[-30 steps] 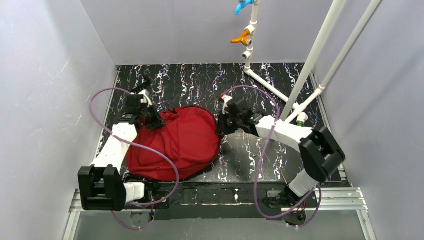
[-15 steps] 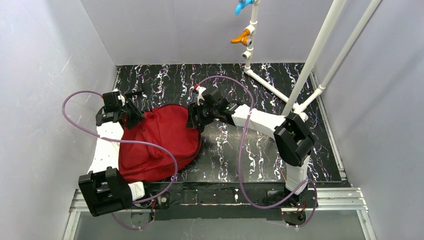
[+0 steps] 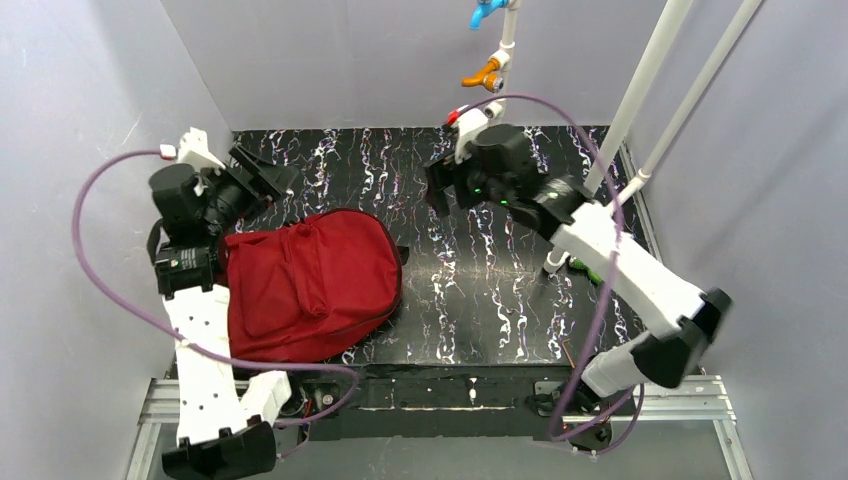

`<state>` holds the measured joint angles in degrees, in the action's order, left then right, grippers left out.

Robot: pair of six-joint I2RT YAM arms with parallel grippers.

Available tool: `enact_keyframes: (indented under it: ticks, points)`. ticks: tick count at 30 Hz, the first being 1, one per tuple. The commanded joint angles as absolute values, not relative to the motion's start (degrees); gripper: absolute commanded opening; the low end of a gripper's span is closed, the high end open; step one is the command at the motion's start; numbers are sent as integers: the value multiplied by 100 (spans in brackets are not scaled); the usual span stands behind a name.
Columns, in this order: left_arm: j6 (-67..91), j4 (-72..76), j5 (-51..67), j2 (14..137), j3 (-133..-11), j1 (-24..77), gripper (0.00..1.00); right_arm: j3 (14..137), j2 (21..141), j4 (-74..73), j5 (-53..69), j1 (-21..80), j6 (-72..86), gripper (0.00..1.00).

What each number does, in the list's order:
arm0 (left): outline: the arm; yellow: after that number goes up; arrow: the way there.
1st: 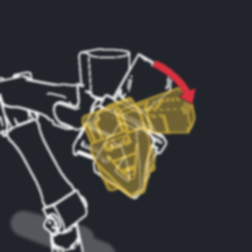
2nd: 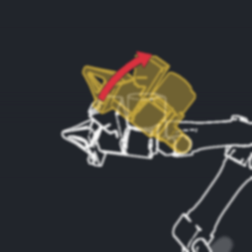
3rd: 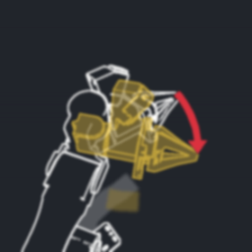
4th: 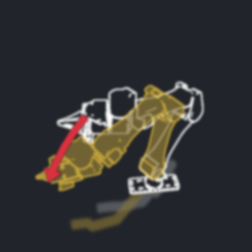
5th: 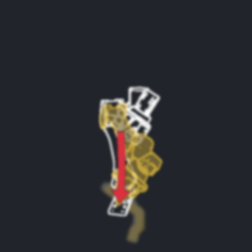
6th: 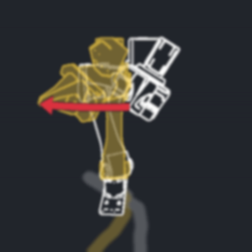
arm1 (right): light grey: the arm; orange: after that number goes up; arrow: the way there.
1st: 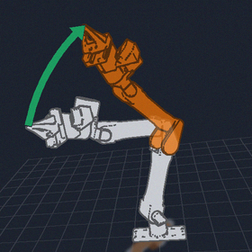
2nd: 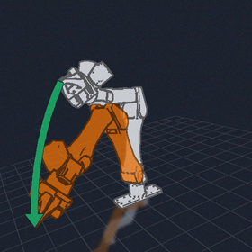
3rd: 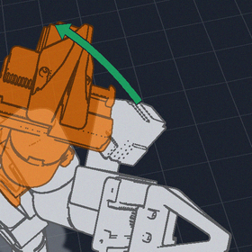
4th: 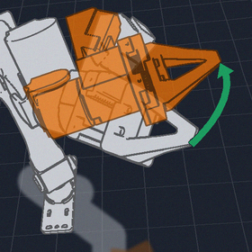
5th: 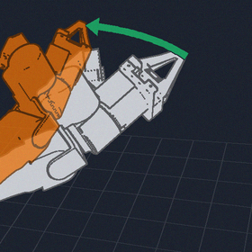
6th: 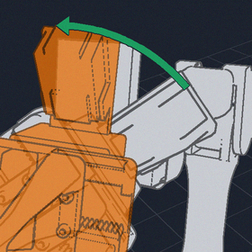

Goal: Pack the student bag
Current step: Move the student bag to the center of the board, then reset both arms

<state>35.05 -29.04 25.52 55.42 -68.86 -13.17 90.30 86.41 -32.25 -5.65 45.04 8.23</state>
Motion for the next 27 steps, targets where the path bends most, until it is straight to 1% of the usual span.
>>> enact_keyframes:
  ticks: [1, 5, 10, 12, 16, 24, 27]
  points:
    - [4116, -2185, 3710, 5227, -7831, -1316, 70, 9515, 7555, -3183, -818, 4526, 238, 98]
    - [4573, -1485, 4170, 5340, -8405, -1175, 71, 9512, 6839, -2643, -528, 4526, 189, 98]
    - [5396, 296, 4493, 5293, -8307, -1074, 72, 9495, 6256, -2151, -591, 4526, 152, 98]
    - [4910, 352, 4311, 5130, -8420, -824, 74, 9490, 6095, -2040, -778, 4526, 157, 98]
    - [3919, 360, 3763, 4707, -8332, -154, 82, 9280, 5750, -1780, -1195, 4526, 182, 98]
    - [3961, 352, 3780, 4614, -8371, -128, 83, 9213, 5535, -1807, -1408, 4526, 188, 98]
    - [3968, 354, 3781, 4623, -8374, -122, 83, 8792, 5280, -1607, -1265, 4526, 23, 98]
